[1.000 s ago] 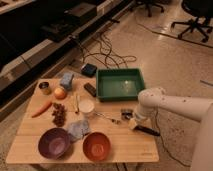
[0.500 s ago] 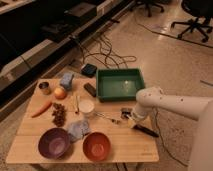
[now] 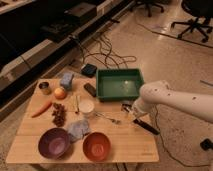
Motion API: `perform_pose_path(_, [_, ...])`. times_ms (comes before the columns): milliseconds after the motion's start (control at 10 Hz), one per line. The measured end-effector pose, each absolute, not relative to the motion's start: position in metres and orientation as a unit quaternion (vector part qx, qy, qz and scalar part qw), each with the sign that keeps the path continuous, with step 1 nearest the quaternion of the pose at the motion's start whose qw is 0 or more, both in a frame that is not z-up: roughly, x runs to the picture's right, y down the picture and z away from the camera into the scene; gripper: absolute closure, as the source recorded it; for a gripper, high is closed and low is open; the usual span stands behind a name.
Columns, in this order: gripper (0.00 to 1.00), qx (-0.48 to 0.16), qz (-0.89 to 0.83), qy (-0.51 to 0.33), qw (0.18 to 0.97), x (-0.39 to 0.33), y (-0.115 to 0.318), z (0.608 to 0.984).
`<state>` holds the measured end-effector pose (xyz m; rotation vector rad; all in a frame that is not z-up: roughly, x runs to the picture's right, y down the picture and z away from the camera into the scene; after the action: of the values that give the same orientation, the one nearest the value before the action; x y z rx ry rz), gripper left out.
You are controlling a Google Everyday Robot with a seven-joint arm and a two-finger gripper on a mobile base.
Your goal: Place brush in purple bowl
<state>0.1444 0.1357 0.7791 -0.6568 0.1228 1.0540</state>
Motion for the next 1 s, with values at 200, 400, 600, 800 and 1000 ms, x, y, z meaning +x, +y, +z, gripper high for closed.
perform_pose_path(200, [1.0, -0.305, 0.474, 0.047, 0.824, 0.11, 0.105, 0.769])
perform_pose_path(400, [1.0, -0.311, 0.448, 0.036, 0.838, 0.07, 0.084, 0.773])
perform_pose_path(600, [1.0, -0.319, 0.41, 0.027, 0.854, 0.02, 0.07, 0.782])
perform_pose_path(800, [1.0, -0.324, 0.367, 0.017, 0.872, -0.029, 0.065, 0.785])
perform_pose_path(1000, [1.0, -0.335, 0.31, 0.003, 0.89, -0.093, 0.075, 0.779])
